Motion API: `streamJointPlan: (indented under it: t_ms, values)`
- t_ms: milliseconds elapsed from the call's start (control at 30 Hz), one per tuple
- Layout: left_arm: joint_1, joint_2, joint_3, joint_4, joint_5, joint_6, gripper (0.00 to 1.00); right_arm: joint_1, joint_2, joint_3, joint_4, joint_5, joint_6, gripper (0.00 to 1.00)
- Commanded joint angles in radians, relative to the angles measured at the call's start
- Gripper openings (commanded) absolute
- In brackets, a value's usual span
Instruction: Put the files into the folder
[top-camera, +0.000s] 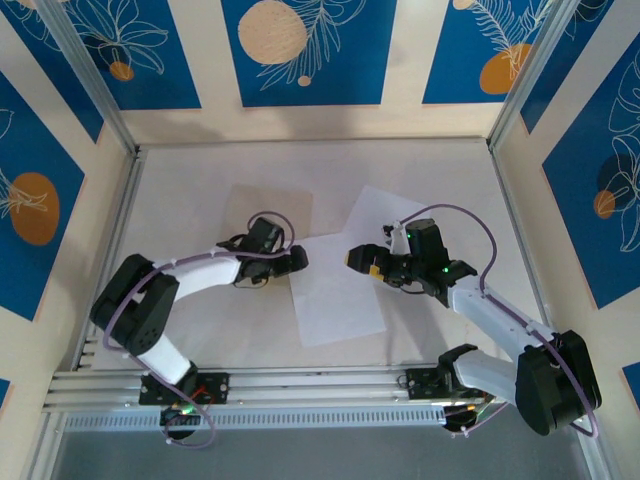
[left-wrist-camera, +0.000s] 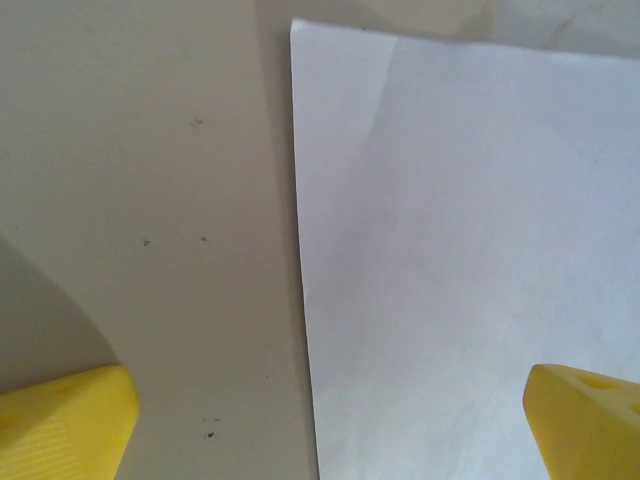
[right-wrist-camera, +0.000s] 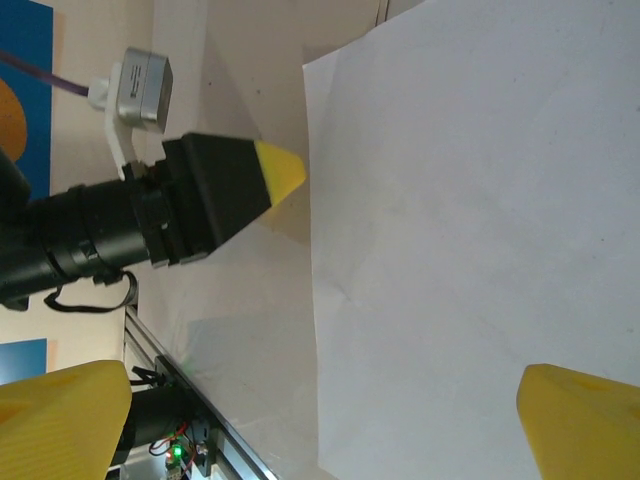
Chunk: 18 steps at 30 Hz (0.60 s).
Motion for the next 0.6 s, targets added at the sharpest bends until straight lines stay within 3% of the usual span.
streamJointPlan:
  t_ms: [0,233,567]
  values:
    - [-0.013,-0.05,-0.046,-0.131,-0.022,-0.052,1.0,0.013,0.004,0.022,0.007,-0.017,0.02,0.99]
    - [-0.011,-0.14,0.04,-0.248,-0.091,0.02,1.0,0.067,0.091,0.035,0.087,-0.01,0.063,0.99]
    - [0.06,-0.158,0.056,-0.253,-0.097,0.087,1.0,0.178,0.384,0.131,0.2,0.043,0.074,1.0]
